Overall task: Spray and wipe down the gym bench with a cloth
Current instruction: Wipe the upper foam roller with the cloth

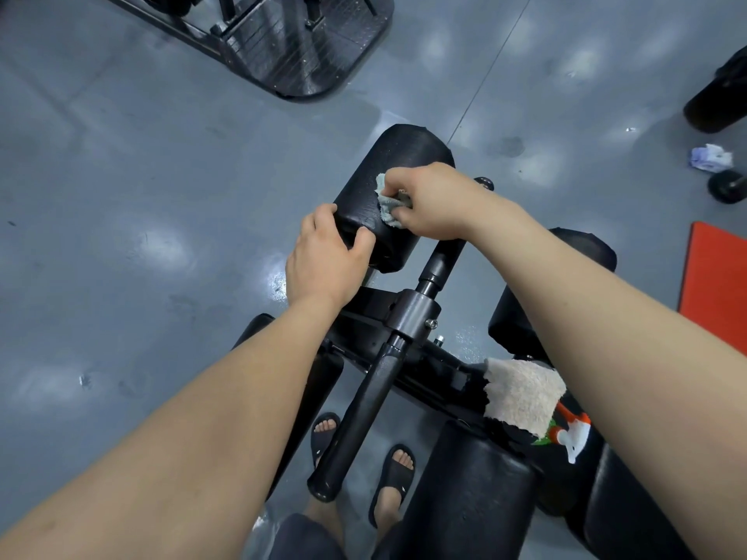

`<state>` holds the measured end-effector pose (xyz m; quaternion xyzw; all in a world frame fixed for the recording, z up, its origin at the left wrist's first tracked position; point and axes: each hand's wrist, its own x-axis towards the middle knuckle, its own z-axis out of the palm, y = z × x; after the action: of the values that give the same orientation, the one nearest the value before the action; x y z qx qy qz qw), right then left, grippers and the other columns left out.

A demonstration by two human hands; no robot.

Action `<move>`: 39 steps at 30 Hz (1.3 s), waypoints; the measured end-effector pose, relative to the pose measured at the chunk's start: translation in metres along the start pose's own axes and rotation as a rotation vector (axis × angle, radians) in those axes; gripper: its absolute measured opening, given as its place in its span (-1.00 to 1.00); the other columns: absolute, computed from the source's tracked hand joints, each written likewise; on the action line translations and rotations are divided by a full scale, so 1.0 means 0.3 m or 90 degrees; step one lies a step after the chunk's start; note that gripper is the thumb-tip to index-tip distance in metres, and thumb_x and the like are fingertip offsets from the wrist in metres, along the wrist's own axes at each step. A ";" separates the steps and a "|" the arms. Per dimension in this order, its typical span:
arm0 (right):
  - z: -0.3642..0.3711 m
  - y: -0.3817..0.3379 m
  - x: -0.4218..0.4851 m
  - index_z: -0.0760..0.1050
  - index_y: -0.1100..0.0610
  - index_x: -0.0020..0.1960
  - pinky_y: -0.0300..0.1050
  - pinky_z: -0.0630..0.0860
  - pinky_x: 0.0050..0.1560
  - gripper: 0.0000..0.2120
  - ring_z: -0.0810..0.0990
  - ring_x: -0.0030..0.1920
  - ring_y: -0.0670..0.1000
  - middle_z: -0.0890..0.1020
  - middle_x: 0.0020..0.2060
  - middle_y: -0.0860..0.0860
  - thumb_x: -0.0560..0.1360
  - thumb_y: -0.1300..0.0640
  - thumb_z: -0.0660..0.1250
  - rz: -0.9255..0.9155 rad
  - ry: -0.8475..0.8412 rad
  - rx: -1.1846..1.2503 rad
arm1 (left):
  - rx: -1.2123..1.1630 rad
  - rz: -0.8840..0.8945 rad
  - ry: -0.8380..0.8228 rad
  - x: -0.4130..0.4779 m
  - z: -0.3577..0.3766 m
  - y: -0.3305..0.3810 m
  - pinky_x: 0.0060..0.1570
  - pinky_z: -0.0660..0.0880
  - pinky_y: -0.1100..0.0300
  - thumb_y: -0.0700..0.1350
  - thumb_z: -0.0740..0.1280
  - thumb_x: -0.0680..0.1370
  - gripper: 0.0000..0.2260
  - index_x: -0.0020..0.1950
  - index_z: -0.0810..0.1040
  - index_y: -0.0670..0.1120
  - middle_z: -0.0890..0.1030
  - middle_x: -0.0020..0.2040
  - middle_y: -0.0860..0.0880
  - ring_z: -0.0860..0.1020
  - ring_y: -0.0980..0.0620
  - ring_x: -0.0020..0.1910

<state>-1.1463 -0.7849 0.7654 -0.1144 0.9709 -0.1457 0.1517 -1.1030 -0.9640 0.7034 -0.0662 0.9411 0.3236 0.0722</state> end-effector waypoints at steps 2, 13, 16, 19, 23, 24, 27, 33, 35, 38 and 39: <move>0.011 -0.008 -0.008 0.48 -0.02 0.20 -0.05 0.40 -0.12 -0.77 0.43 -0.02 0.02 0.46 -0.24 -0.14 0.55 0.06 0.28 -0.005 0.002 -0.006 | 0.001 -0.004 -0.007 -0.002 -0.001 0.002 0.12 0.39 0.01 0.17 0.18 0.57 -0.52 0.46 0.33 0.03 0.43 0.38 0.02 0.50 -0.06 0.22; 0.067 -0.058 -0.007 0.53 0.02 0.03 0.01 0.54 -0.14 -0.86 0.49 -0.15 0.02 0.57 -0.23 -0.10 0.53 -0.01 0.31 -0.023 0.098 0.042 | 0.042 0.021 -0.009 0.003 -0.005 -0.006 0.00 0.35 0.00 -0.10 0.08 0.64 -0.66 0.40 0.37 -0.07 0.40 0.37 -0.08 0.51 -0.23 0.09; 0.077 -0.078 0.023 0.55 0.02 0.05 -0.04 0.49 -0.17 -0.85 0.47 -0.13 0.01 0.54 -0.22 -0.12 0.54 -0.01 0.31 -0.023 0.111 0.044 | 0.040 0.028 -0.010 0.000 -0.008 -0.005 -0.02 0.37 0.00 -0.12 0.08 0.63 -0.66 0.39 0.38 -0.07 0.40 0.38 -0.06 0.52 -0.24 0.06; 0.082 -0.097 0.062 0.54 0.01 0.11 -0.09 0.36 -0.20 -0.81 0.43 -0.07 0.00 0.50 -0.15 -0.12 0.56 -0.03 0.27 -0.023 0.119 0.015 | 0.038 0.033 -0.009 -0.002 -0.012 -0.006 -0.04 0.35 0.02 -0.13 0.08 0.63 -0.66 0.39 0.39 -0.06 0.39 0.39 -0.04 0.51 -0.22 0.05; 0.086 -0.102 0.095 0.50 0.03 0.15 -0.04 0.32 -0.20 -0.77 0.50 0.08 0.09 0.59 -0.04 -0.02 0.60 -0.07 0.23 -0.004 0.138 -0.035 | 0.026 0.032 -0.005 -0.002 -0.016 -0.005 -0.03 0.37 0.00 -0.14 0.09 0.63 -0.68 0.37 0.39 -0.08 0.40 0.37 -0.04 0.52 -0.22 0.05; 0.087 -0.101 0.096 0.49 0.05 0.17 -0.03 0.33 -0.20 -0.75 0.50 0.10 0.12 0.60 -0.02 0.00 0.61 -0.07 0.22 0.005 0.148 -0.048 | 0.021 0.028 -0.005 -0.004 -0.016 -0.004 -0.01 0.39 -0.02 -0.15 0.09 0.63 -0.69 0.37 0.38 -0.09 0.40 0.37 -0.04 0.52 -0.22 0.06; 0.099 -0.101 0.075 0.45 0.10 0.18 -0.01 0.36 -0.20 -0.73 0.51 0.07 0.16 0.58 -0.08 0.03 0.61 -0.07 0.23 0.018 0.166 -0.050 | 0.019 0.019 -0.006 -0.007 -0.017 0.004 0.05 0.42 -0.05 -0.14 0.08 0.63 -0.68 0.39 0.36 -0.07 0.40 0.39 -0.03 0.53 -0.21 0.09; 0.116 -0.144 0.036 0.47 0.02 0.12 -0.03 0.38 -0.22 -0.79 0.46 0.04 0.07 0.50 -0.13 -0.07 0.56 -0.04 0.22 -0.027 0.112 -0.005 | 0.024 -0.003 -0.013 0.005 -0.008 -0.003 -0.04 0.32 0.00 -0.08 0.10 0.66 -0.72 0.34 0.39 -0.08 0.42 0.36 -0.08 0.52 -0.26 0.08; 0.105 -0.140 0.049 0.46 0.03 0.14 -0.02 0.39 -0.21 -0.76 0.46 0.06 0.08 0.52 -0.12 -0.06 0.57 -0.07 0.21 0.015 0.121 -0.005 | 0.018 -0.003 -0.013 0.001 -0.010 -0.005 -0.03 0.33 0.01 -0.12 0.09 0.64 -0.70 0.36 0.38 -0.06 0.40 0.38 -0.05 0.51 -0.25 0.06; 0.086 -0.097 0.056 0.45 0.05 0.18 0.00 0.41 -0.17 -0.74 0.51 0.09 0.15 0.61 -0.06 0.00 0.57 -0.07 0.21 0.061 0.136 0.000 | 0.010 0.019 -0.005 -0.004 -0.014 -0.003 -0.04 0.38 -0.01 -0.16 0.08 0.62 -0.69 0.36 0.38 -0.05 0.38 0.38 -0.01 0.52 -0.23 0.00; 0.082 -0.080 0.054 0.43 0.06 0.18 0.00 0.39 -0.17 -0.73 0.51 0.10 0.18 0.62 -0.06 0.02 0.58 -0.06 0.21 0.069 0.140 -0.009 | 0.010 0.024 -0.002 -0.003 -0.013 -0.002 -0.05 0.37 0.00 -0.16 0.08 0.62 -0.69 0.35 0.39 -0.05 0.38 0.38 0.00 0.51 -0.21 -0.02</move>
<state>-1.1490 -0.8177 0.7464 -0.0462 0.9875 -0.1419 0.0508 -1.1023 -0.9668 0.7063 -0.0472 0.9446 0.3177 0.0680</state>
